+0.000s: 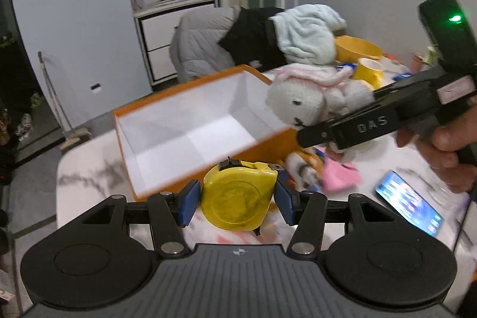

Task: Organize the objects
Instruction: 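Carry both items over the orange box while the right tool releases the bunny inside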

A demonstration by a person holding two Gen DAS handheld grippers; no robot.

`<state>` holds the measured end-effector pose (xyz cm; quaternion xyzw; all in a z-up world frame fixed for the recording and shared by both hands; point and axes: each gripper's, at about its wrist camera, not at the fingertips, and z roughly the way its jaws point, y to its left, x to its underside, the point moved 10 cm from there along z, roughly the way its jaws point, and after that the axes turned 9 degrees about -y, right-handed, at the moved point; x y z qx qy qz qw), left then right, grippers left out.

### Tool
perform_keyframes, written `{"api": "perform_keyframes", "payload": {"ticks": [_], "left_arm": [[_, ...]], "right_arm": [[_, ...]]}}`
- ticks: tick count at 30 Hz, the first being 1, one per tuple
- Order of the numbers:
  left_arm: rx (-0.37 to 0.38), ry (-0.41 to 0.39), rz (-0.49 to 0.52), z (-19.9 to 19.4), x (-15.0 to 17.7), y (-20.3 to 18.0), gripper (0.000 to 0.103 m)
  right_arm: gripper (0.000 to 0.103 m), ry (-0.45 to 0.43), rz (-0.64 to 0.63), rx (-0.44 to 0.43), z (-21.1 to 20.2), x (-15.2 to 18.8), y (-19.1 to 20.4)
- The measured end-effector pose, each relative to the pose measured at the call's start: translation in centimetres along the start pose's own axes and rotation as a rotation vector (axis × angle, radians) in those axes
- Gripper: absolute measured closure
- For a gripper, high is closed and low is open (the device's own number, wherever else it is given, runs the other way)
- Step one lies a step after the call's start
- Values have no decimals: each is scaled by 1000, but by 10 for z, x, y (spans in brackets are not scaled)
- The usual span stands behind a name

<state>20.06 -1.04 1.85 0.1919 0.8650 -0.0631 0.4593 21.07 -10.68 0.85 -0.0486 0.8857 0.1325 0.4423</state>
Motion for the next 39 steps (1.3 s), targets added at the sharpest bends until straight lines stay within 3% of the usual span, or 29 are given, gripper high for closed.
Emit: {"api": "perform_keyframes", "payload": {"ticks": [9, 14, 22, 31, 39], "left_arm": [[-105, 15, -27, 62, -27, 43, 40], [-174, 74, -44, 92, -21, 66, 40], [-207, 166, 16, 124, 0, 68, 40], [-209, 235, 74, 141, 13, 70, 40], [-206, 249, 57, 149, 18, 77, 40]], "right_arm": [[33, 12, 80, 20, 56, -48, -5], [33, 24, 112, 48, 96, -57, -5], [33, 129, 222, 21, 150, -35, -5], [32, 219, 231, 16, 182, -18, -5], [31, 272, 239, 18, 196, 1, -3]]}}
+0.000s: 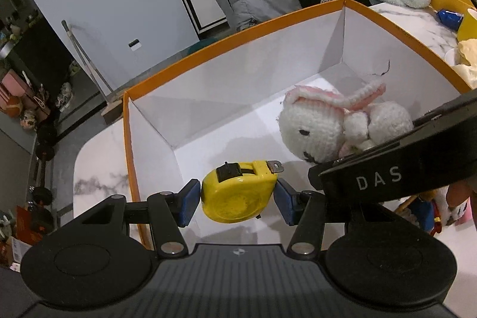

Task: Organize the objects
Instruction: 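Carry both items over the orange box while the right tool releases the bunny inside, then open the left tool to drop the tape measure into the orange box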

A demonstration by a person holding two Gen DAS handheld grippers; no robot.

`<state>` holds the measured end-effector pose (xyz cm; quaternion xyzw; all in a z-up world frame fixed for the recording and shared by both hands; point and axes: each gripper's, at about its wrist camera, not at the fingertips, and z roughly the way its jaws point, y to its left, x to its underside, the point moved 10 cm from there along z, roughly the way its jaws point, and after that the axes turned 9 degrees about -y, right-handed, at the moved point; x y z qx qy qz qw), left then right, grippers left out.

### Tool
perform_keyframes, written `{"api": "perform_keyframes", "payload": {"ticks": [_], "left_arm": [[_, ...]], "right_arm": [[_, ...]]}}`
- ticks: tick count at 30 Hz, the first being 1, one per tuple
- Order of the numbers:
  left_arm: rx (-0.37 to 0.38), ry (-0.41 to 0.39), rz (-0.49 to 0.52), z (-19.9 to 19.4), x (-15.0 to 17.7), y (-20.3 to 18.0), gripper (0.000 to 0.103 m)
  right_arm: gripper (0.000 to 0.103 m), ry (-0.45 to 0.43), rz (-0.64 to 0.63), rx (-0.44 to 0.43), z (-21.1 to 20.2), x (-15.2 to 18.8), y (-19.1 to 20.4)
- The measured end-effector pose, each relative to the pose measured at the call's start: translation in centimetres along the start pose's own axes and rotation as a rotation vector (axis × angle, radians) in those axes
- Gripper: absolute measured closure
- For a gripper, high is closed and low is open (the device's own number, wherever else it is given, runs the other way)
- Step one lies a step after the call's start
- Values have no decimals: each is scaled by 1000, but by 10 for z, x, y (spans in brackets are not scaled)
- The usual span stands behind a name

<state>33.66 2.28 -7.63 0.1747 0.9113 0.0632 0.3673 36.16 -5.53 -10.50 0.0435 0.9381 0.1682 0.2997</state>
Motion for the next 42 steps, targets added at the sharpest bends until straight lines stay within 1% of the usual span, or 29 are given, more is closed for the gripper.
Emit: {"api": "perform_keyframes", "payload": {"ticks": [3, 7, 15, 19, 21, 27, 31, 38, 42], "left_arm": [[4, 1, -12, 2, 1, 1, 40], [1, -2, -13, 2, 0, 0, 42], [-18, -23, 2, 0, -2, 0, 42], [-26, -37, 4, -3, -5, 2, 36], [-28, -45, 1, -7, -6, 4, 36], [-29, -91, -32, -24, -13, 13, 34], [-26, -112, -61, -39, -15, 20, 34], [-17, -156, -74, -75, -10, 26, 34], [-5, -175, -85, -95, -2, 26, 34]], "right_arm": [[30, 12, 23, -7, 4, 2, -6], [26, 21, 41, -4, 5, 3, -9], [24, -9, 27, 7, -2, -1, -7], [24, -30, 34, -1, -7, -6, -7], [24, -39, 42, -9, -10, -8, -7], [24, -102, 62, -50, -32, -23, -5], [24, -130, 60, -67, -51, -29, 1], [24, -166, 19, -82, -90, -23, 7], [24, -172, 4, -81, -110, -11, 6]]}}
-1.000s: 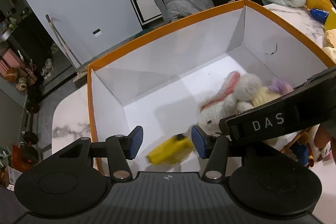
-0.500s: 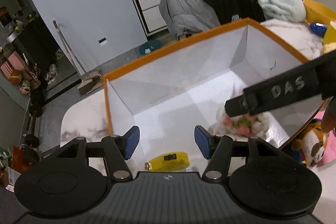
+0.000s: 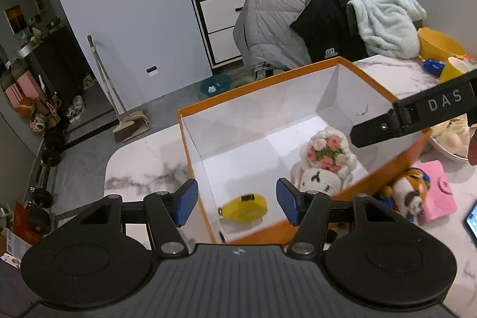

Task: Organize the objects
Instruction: 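Open the left tool to drop the tape measure into the orange box, then grasp the picture book with the left tool while the right tool grasps the small cardboard box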

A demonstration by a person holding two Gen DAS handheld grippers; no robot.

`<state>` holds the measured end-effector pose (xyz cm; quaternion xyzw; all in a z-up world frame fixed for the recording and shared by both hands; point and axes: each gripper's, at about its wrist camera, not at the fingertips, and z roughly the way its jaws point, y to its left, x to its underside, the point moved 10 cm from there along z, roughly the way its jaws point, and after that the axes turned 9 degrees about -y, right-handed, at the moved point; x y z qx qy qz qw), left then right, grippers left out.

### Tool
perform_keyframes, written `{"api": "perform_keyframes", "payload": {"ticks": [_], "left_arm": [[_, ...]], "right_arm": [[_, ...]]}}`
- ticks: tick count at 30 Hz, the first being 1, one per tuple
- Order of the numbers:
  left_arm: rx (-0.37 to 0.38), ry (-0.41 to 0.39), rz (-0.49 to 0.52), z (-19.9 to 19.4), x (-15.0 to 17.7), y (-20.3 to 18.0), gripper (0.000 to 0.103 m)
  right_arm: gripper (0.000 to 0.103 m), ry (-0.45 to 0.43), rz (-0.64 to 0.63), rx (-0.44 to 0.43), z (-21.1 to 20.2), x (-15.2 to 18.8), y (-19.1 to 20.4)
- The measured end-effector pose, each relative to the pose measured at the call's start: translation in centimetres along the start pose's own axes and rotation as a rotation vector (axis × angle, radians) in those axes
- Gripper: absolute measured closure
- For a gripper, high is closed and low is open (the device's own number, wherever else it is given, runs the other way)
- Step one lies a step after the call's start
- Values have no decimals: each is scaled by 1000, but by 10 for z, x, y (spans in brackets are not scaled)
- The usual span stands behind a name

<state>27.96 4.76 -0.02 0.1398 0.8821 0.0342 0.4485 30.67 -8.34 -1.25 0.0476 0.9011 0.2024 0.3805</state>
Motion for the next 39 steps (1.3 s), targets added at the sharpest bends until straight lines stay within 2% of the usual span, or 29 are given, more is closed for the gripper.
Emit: {"api": "perform_keyframes", "payload": {"ticks": [7, 14, 17, 19, 22, 24, 26, 29, 32, 36, 39], "left_arm": [[30, -11, -22, -29, 22, -1, 29], [29, 59, -28, -33, 73, -8, 28], [25, 92, -19, -32, 93, -13, 28], [11, 111, -30, -32, 104, -14, 28], [-6, 130, -80, -31, 118, -12, 27], [-1, 131, -115, -30, 125, -13, 26], [2, 149, -106, -28, 133, -15, 23], [-15, 135, -108, -29, 134, -14, 20], [10, 134, -156, -29, 136, -15, 20], [40, 130, -207, -28, 136, -20, 20], [55, 127, -204, -27, 135, -27, 20]], "right_arm": [[24, 1, -96, 13, -40, 34, 5], [22, 39, -292, 25, -74, 92, 14], [14, 35, -373, 3, -86, 115, 17], [14, 12, -440, -26, -92, 129, 22], [7, -29, -549, -75, -99, 148, 29], [6, -44, -633, -101, -101, 162, 36], [6, -15, -716, -120, -97, 176, 40], [6, 43, -767, -141, -92, 192, 42], [6, 118, -742, -130, -85, 200, 38], [6, 167, -707, -124, -78, 207, 31], [13, 189, -755, -116, -72, 217, 28]]}}
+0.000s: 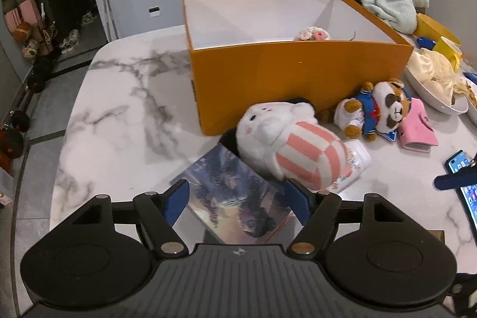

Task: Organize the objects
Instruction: 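Grasp the picture book with the left tool while the right tool grasps the small cardboard box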

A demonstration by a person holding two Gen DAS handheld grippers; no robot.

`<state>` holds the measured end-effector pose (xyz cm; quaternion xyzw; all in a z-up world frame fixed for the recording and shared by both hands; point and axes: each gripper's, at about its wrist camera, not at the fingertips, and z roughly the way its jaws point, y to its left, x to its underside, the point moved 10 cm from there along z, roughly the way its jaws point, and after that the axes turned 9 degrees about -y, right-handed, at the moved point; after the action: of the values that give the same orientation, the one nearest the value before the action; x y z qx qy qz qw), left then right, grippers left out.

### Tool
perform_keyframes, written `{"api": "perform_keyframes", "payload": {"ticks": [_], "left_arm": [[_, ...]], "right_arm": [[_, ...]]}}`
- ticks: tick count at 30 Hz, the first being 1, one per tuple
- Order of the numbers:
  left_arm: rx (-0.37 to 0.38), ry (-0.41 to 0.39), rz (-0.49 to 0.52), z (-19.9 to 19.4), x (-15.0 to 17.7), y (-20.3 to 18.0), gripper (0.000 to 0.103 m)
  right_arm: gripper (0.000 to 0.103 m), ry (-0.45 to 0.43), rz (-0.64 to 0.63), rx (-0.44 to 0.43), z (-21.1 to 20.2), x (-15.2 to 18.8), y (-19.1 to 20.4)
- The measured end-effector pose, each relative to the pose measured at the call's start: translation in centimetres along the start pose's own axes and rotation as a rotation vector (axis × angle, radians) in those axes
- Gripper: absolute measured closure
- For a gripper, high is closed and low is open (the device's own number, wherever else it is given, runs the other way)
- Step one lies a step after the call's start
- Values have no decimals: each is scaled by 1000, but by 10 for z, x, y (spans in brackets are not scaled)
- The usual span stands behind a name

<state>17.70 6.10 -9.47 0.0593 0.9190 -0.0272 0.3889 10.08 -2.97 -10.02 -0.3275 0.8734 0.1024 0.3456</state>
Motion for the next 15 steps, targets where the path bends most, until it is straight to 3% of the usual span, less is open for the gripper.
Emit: {"api": "perform_keyframes", "payload": {"ticks": [4, 8, 11, 15], "left_arm": [[-5, 0, 14, 4, 0, -6, 19], [-13, -2, 43, 6, 2, -10, 13], [-29, -4, 61, 8, 3, -12, 12], [-32, -19, 37, 7, 3, -10, 12]], "right_arm": [[14, 26, -32, -15, 8, 7, 6], [15, 63, -34, -9, 15, 15, 8], [29, 89, -31, -10, 21, 22, 9], [36, 97, -42, -17, 21, 26, 14]]}}
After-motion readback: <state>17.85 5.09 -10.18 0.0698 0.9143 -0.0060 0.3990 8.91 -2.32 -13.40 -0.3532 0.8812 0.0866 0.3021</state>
